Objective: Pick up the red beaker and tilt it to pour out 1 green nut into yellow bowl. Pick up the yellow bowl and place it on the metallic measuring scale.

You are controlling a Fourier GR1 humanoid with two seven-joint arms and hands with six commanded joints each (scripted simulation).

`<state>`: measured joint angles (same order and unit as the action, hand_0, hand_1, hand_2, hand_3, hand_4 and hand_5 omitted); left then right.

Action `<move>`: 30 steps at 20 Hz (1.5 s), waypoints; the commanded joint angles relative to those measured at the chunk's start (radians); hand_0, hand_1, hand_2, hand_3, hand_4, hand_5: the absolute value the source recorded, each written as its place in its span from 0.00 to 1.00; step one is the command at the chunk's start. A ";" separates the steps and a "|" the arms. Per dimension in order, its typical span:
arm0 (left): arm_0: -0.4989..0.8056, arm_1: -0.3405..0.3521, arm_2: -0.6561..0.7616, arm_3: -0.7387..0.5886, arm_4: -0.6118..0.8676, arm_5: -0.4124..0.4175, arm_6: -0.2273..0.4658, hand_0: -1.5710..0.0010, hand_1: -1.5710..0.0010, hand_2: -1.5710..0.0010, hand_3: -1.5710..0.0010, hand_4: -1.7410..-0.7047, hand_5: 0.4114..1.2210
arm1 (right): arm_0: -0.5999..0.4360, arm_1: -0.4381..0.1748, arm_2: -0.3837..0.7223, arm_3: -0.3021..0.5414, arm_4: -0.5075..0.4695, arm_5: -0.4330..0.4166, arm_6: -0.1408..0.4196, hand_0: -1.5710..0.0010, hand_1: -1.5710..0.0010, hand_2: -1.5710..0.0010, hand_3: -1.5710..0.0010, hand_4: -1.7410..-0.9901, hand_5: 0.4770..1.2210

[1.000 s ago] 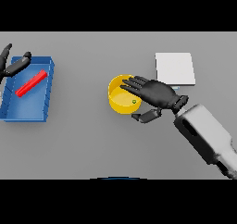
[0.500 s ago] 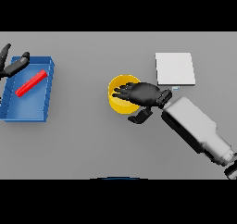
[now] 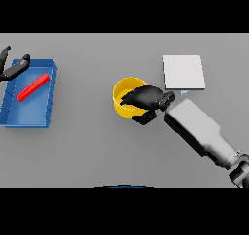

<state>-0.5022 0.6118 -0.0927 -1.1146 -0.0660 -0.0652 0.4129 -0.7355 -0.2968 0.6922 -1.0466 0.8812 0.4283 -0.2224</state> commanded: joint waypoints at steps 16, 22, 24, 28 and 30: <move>-0.003 -0.003 -0.011 -0.014 -0.006 0.000 -0.003 1.00 1.00 1.00 1.00 0.93 0.36 | -0.008 -0.059 -0.015 -0.089 -0.060 0.082 0.009 0.02 0.03 0.08 0.25 0.02 0.99; 0.002 0.006 0.003 -0.018 0.011 -0.010 -0.016 1.00 1.00 1.00 1.00 0.93 0.36 | -0.012 -0.134 -0.068 -0.203 -0.096 0.149 0.086 0.01 0.01 0.09 0.23 0.00 1.00; -0.001 0.009 0.010 -0.024 0.022 -0.014 -0.005 1.00 1.00 1.00 1.00 0.91 0.36 | 0.003 -0.143 -0.070 -0.247 -0.100 0.160 0.113 0.00 0.00 0.06 0.24 0.00 1.00; -0.006 -0.001 0.009 -0.014 0.024 -0.013 -0.001 1.00 1.00 1.00 1.00 0.90 0.36 | 0.001 -0.172 -0.112 -0.290 -0.120 0.182 0.162 0.03 0.00 0.03 0.25 0.00 1.00; 0.003 0.001 0.016 -0.026 0.035 -0.012 0.006 1.00 1.00 1.00 1.00 0.89 0.38 | -0.007 -0.189 -0.133 -0.275 -0.112 0.154 0.178 0.02 0.00 0.05 0.25 0.00 1.00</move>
<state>-0.4988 0.6127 -0.0764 -1.1404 -0.0314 -0.0771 0.4169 -0.7425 -0.4862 0.5593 -1.3213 0.7696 0.5823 -0.0392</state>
